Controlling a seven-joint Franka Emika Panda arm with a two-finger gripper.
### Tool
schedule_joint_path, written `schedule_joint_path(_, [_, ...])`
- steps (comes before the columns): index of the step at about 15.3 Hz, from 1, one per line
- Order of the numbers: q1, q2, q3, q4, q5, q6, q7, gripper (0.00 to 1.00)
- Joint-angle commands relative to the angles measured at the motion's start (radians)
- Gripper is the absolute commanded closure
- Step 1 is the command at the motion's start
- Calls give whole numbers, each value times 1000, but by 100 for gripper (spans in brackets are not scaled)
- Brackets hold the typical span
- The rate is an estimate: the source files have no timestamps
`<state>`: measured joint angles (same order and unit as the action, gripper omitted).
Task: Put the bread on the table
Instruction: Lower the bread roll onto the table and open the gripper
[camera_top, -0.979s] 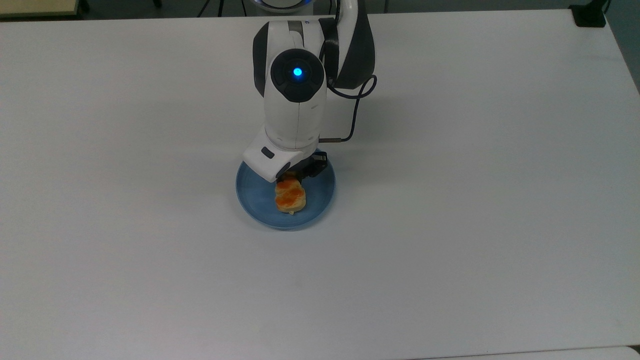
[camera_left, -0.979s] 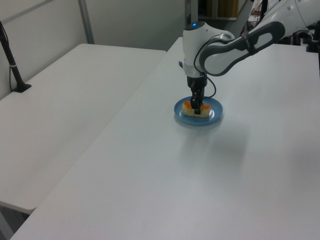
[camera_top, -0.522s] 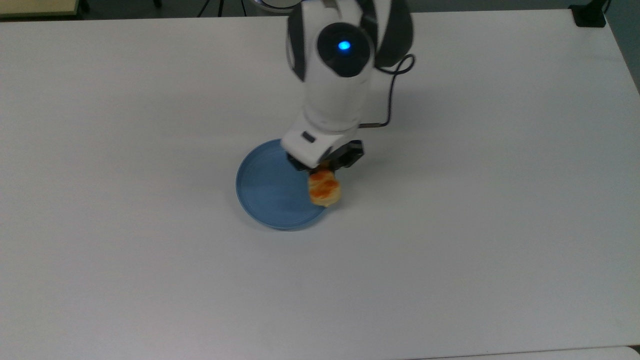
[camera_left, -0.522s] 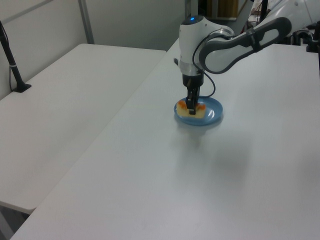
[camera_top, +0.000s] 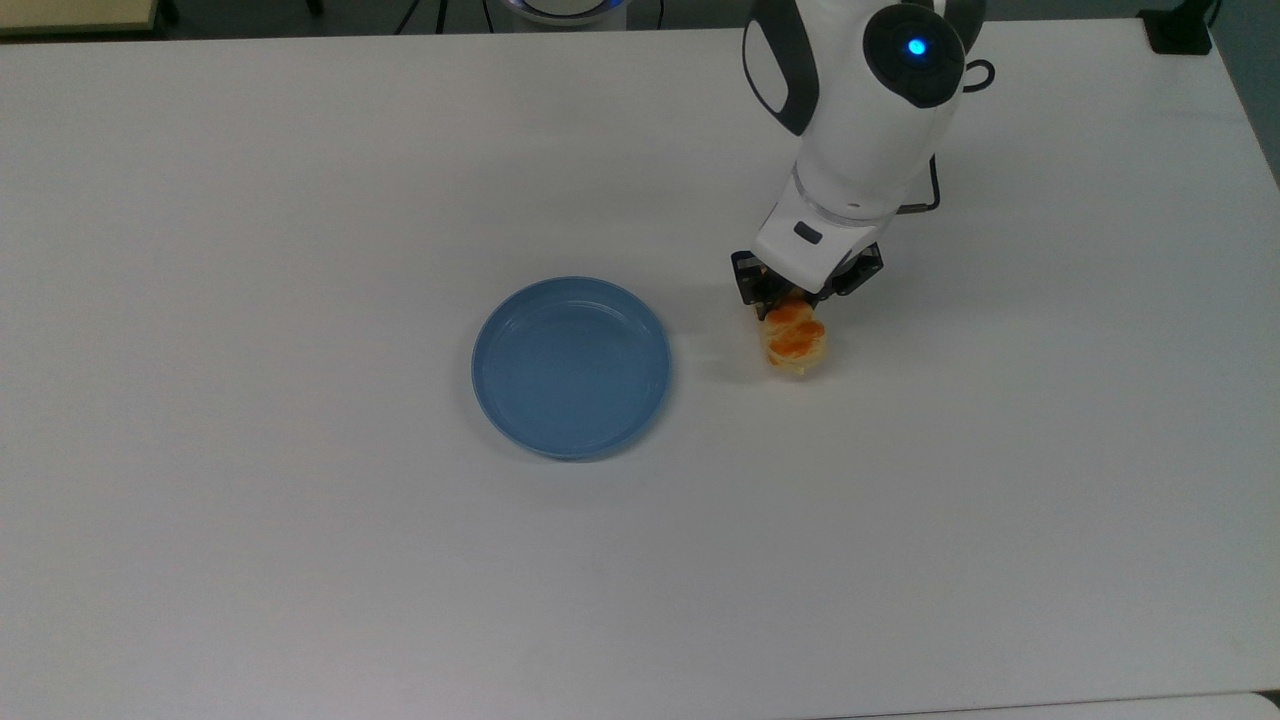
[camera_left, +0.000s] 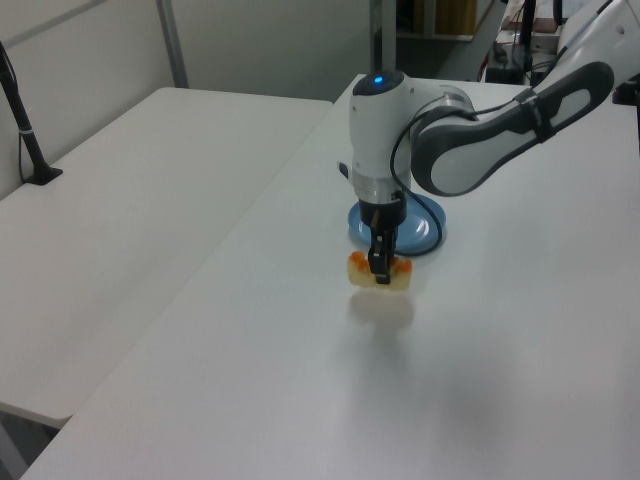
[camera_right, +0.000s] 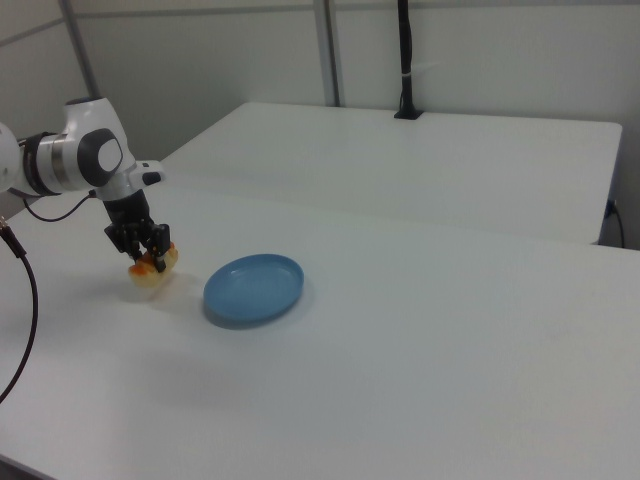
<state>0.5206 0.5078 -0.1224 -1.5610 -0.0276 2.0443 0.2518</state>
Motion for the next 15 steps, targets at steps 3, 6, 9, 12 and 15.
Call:
schedule_joint_path(3, [22, 23, -14, -11, 1, -6, 24, 10])
schedule_joint_path(6, [19, -21, -19, -10, 2, -22, 29, 0])
schedule_joint_path(9, [4, -118, -29, -2, 2, -111, 20, 0])
schedule_joint_path(12, [-68, -253, -29, -4, -35, -232, 14, 0])
schedule_joint_path(15, [-138, -340, -28, -5, -43, -300, -31, 0])
